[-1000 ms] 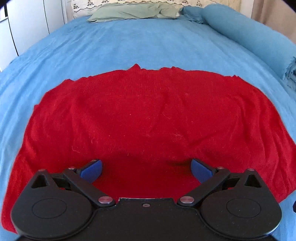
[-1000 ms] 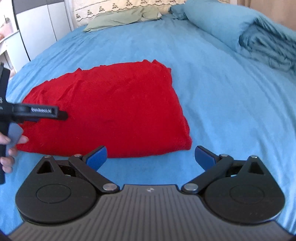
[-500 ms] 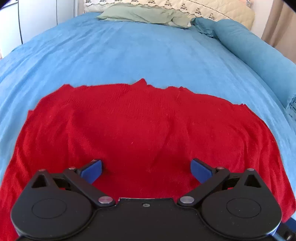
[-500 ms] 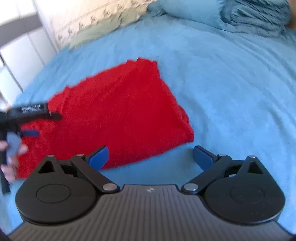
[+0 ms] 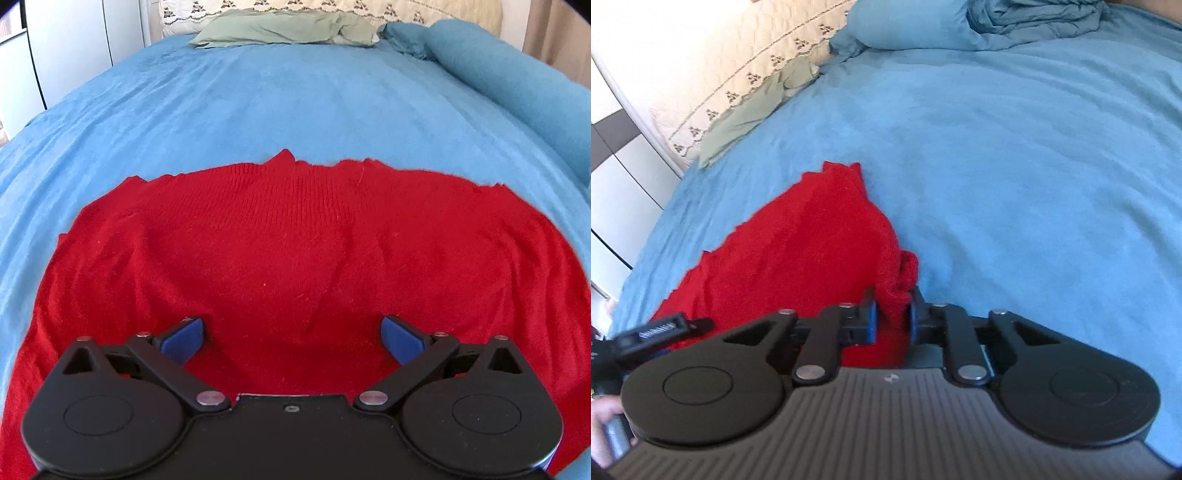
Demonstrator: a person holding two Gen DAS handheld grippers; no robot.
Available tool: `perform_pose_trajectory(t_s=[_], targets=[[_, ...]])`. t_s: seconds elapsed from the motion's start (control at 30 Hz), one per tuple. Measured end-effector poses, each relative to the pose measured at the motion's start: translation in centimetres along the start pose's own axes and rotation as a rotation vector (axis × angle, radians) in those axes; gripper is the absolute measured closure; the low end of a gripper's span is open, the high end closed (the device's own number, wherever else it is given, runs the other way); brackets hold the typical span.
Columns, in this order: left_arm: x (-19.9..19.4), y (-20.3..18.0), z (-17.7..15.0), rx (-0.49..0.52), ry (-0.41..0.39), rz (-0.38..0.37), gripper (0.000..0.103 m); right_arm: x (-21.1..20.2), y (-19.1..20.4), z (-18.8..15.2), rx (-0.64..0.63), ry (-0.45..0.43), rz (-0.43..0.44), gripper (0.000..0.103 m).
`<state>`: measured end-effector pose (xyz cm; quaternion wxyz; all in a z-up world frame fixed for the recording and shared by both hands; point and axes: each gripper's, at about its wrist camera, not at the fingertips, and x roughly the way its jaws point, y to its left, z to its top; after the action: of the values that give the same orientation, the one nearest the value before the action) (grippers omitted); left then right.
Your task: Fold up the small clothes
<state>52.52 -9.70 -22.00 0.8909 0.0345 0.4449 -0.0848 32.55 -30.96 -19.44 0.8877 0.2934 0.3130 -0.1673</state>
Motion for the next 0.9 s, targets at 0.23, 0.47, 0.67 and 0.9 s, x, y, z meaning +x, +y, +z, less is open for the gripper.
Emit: perform_pose_trajectory(t_s=[0.23,0.47,0.67,0.9], targets=[[-0.5,0.9,1.2,0.001,0.066,-0.020,0.000,-2.4,4.1,1.8,-0.028,-0.054,0.136,0.074],[-5.6,8.8,0.3,0.020,0.043,0.037,0.000,-3.1,15.8,3.0,-0.200,-0.064,0.322,0.075],[-8.8,17.2,-3.6,-0.033,0.052,-0.009,0.001,-2.2,28.2,-3.3,-0.500,0.067,0.528,0.076],[-9.0,21.0,-8.6,-0.042,0.091,-0.024,0.001,4.3,32.4,-13.2,-0.696,0.349,0.507,0.077]])
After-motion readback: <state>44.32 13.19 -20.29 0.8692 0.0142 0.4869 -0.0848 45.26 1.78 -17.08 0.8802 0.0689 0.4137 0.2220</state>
